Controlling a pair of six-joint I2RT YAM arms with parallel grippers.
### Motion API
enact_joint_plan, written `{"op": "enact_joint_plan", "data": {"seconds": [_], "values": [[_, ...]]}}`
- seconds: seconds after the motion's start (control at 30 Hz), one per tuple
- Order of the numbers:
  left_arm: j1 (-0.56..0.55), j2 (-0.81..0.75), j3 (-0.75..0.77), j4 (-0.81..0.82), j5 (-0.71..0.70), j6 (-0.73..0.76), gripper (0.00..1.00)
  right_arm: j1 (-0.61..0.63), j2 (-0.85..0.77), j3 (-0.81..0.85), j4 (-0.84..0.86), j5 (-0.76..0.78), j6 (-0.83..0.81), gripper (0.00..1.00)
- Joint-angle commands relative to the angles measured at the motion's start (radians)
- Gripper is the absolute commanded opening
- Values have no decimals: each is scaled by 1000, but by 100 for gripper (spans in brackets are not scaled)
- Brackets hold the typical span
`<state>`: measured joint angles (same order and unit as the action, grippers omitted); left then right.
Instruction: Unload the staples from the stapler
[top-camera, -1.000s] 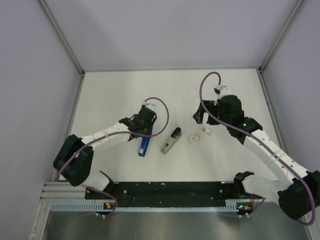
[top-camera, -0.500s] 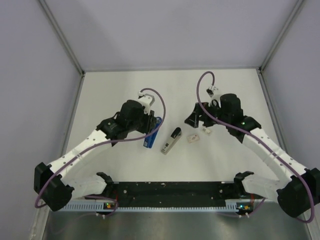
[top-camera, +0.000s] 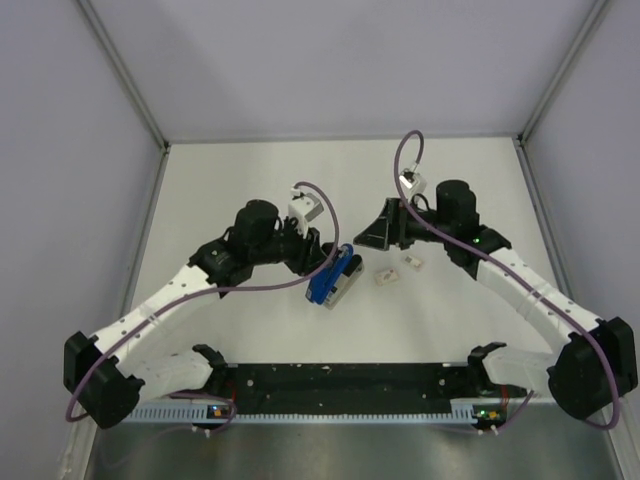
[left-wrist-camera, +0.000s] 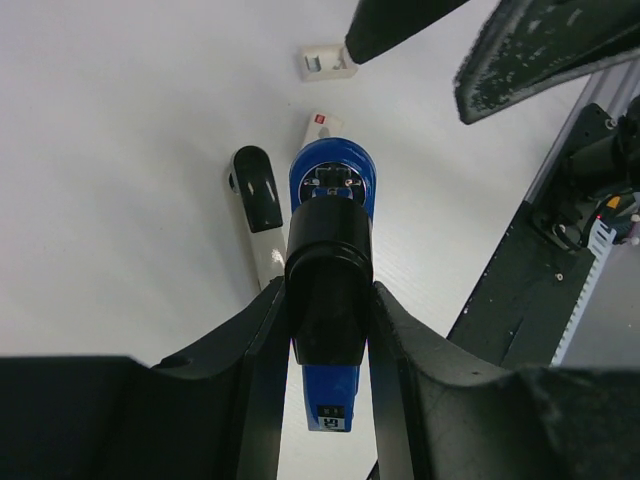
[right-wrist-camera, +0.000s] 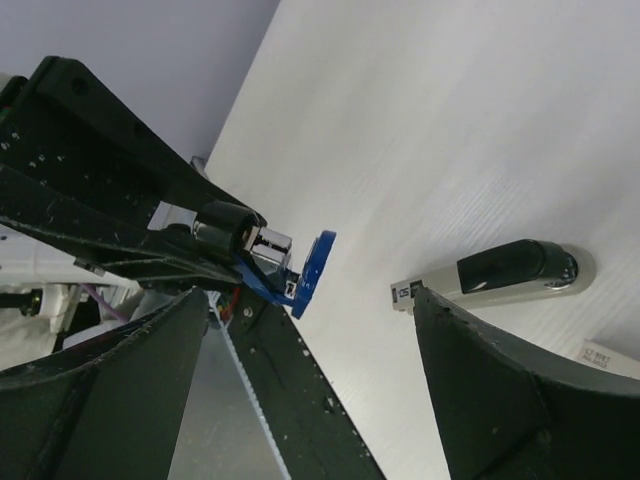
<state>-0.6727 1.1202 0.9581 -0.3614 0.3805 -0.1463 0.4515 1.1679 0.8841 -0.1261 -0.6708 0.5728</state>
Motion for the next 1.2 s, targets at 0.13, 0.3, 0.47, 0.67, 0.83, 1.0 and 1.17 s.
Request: {"op": "enact_joint_plan", "data": {"seconds": [0.13, 0.3, 0.47, 0.67, 0.83, 1.0, 1.17], "values": [[-14, -72, -13, 193, 90, 22, 0, 9, 29, -5, 115, -96, 73, 77], [-22, -74, -16, 236, 92, 17, 0, 10, 45, -25, 144, -131, 101, 70], [-41, -66, -9, 242, 77, 28, 0, 15, 36, -37, 141, -130, 102, 65], [-54, -63, -7, 248, 66, 36, 0, 19, 45, -37, 132, -128, 99, 59], [-56, -88, -15, 257, 34, 36, 0, 21, 47, -50, 128, -127, 88, 48], [-56, -125, -18, 280, 15, 27, 0, 21, 36, -79, 86, -108, 75, 46], [-56, -148, -16, 309, 27, 13, 0, 21, 32, -94, 65, -87, 61, 42]]}}
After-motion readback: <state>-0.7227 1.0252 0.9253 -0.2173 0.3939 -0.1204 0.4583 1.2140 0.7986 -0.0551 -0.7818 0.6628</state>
